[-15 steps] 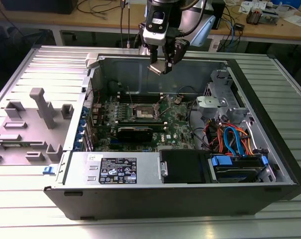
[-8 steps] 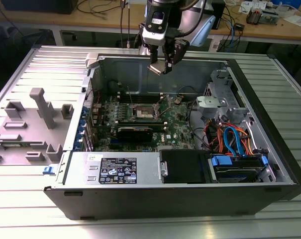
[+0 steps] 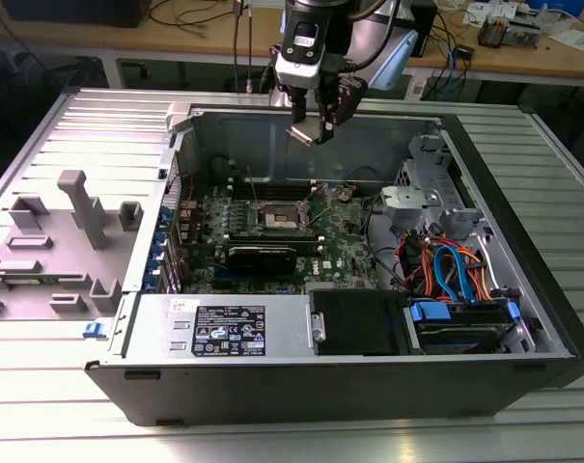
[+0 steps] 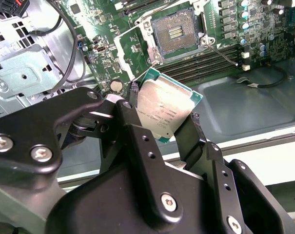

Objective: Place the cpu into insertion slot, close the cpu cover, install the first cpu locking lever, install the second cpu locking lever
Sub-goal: 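Place the cpu into insertion slot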

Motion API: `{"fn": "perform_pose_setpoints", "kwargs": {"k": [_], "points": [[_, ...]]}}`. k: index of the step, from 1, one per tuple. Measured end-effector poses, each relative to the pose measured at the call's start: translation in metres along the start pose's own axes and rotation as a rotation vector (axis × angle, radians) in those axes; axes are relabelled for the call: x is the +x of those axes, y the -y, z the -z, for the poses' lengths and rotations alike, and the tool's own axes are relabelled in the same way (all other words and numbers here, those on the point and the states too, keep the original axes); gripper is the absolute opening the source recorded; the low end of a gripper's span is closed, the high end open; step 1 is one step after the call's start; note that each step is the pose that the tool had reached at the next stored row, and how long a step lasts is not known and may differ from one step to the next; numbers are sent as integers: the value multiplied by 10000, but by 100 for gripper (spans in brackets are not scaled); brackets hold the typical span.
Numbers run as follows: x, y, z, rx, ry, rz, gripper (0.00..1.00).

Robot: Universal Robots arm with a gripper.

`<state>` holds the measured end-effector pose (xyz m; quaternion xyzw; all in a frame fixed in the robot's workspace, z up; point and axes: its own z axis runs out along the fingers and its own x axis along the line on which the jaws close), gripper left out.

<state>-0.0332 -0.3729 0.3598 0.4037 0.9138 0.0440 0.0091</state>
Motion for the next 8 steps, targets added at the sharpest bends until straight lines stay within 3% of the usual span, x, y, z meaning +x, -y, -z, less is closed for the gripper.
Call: {"fn": "perform_pose_setpoints", "kwargs": {"k": [8], "points": [[-4, 9, -7, 2, 6, -24, 55]]}}
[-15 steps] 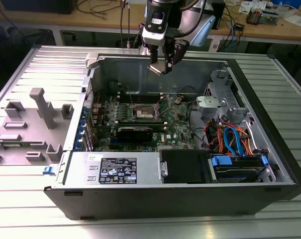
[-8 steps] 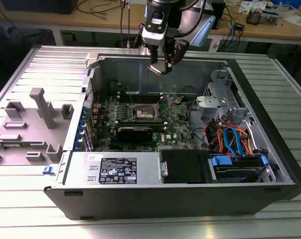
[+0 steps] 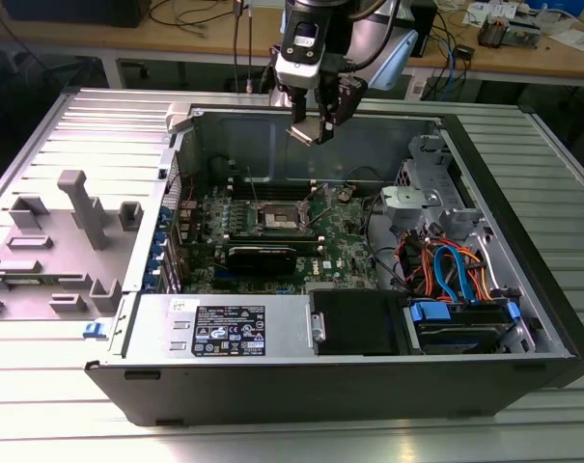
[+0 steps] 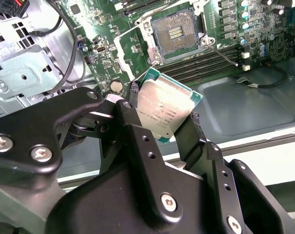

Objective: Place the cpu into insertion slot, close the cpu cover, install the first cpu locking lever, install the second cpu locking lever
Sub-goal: 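Place the cpu into insertion slot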

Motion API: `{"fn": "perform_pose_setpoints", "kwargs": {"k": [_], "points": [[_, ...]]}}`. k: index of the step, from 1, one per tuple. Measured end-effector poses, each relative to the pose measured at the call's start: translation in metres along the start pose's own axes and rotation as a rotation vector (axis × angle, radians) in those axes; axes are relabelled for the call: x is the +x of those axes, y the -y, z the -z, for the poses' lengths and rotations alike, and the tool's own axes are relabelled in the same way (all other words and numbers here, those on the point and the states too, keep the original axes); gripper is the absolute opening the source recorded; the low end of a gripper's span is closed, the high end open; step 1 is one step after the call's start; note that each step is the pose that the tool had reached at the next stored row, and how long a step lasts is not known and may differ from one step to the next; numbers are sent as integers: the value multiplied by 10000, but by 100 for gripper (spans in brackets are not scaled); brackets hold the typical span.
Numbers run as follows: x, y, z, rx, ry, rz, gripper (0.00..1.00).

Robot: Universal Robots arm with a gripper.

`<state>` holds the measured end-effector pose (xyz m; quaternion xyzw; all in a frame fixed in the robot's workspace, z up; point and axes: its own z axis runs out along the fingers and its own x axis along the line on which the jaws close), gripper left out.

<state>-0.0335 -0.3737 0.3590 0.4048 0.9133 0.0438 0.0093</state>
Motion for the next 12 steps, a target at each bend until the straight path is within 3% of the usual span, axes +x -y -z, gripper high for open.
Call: {"fn": "perform_pose_setpoints", "kwargs": {"k": [6, 12], "points": [[5, 18, -103, 11, 82, -668, 55], [5, 23, -159, 9, 126, -1154, 55]]}}
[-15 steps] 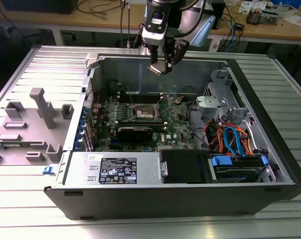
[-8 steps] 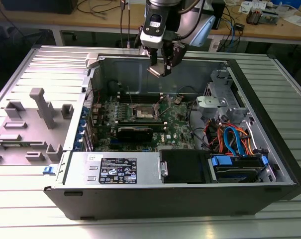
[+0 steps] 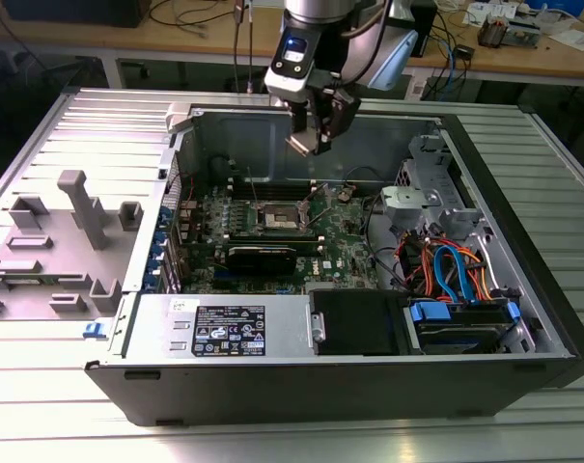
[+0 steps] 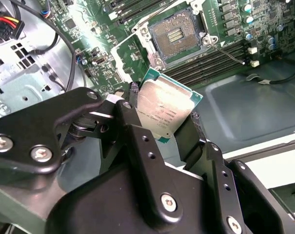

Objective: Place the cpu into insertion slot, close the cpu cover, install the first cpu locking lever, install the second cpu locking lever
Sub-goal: 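Place the cpu into insertion slot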

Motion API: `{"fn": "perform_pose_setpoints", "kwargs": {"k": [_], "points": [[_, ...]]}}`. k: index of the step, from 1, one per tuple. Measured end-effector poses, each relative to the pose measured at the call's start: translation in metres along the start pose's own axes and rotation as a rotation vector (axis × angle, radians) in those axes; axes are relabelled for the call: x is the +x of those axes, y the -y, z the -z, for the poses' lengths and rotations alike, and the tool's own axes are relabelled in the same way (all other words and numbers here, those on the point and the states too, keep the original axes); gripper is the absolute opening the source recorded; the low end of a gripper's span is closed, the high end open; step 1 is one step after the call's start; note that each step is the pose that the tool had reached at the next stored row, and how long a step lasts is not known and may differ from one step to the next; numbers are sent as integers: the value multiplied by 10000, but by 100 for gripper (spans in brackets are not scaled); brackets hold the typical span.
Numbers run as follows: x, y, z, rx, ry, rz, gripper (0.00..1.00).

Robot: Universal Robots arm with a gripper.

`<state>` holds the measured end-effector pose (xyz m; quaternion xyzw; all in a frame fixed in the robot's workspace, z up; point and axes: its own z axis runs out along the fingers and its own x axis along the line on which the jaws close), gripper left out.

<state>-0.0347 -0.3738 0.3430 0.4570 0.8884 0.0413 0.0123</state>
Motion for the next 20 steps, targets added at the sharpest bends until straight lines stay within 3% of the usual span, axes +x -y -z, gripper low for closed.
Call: {"fn": "perform_pose_setpoints", "kwargs": {"k": [6, 20], "points": [[-1, 3, -33, 1, 32, -314, 55], [-25, 25, -53, -1, 38, -389, 55]]}}
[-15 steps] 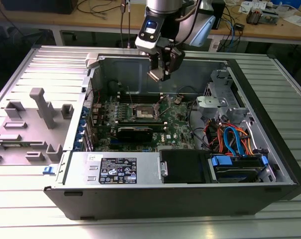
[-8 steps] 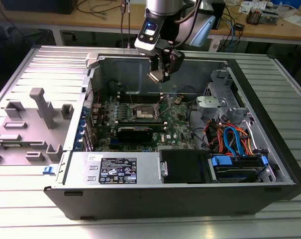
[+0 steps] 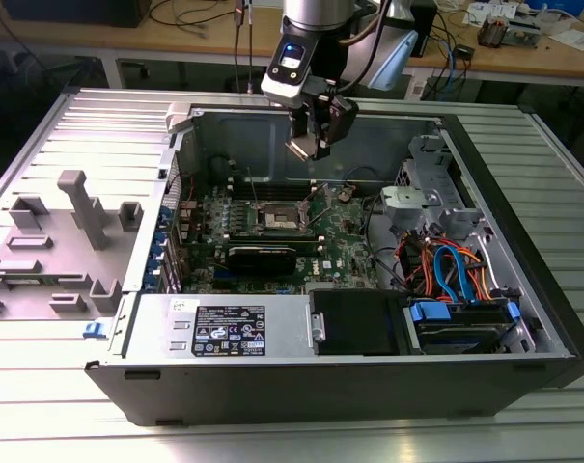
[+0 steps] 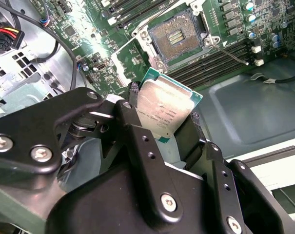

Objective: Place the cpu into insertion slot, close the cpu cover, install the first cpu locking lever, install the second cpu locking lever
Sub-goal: 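Place the cpu into insertion slot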

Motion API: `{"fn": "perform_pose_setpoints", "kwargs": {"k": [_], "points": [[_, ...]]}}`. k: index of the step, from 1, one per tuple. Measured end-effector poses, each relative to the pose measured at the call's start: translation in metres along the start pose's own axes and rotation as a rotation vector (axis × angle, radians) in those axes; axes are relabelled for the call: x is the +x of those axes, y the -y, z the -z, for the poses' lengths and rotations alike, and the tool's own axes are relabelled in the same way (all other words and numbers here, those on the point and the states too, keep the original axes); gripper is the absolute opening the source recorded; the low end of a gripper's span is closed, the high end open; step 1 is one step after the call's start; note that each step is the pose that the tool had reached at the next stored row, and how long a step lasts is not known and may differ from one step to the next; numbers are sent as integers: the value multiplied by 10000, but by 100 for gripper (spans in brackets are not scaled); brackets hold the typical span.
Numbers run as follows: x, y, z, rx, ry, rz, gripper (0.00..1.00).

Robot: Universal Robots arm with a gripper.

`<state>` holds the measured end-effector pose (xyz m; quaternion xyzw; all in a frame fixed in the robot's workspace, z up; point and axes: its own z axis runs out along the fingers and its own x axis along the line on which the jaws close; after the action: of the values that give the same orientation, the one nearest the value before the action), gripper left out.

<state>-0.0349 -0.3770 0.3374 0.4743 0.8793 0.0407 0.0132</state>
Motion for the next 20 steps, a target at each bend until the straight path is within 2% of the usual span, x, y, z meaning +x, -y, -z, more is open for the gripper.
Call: {"fn": "perform_pose_setpoints", "kwargs": {"k": [3, 10, 20], "points": [[-4, 7, -17, -3, 12, -145, 55], [-5, 14, -95, 10, 89, -1289, 55], [-8, 21, -112, 11, 104, -1497, 55]]}}
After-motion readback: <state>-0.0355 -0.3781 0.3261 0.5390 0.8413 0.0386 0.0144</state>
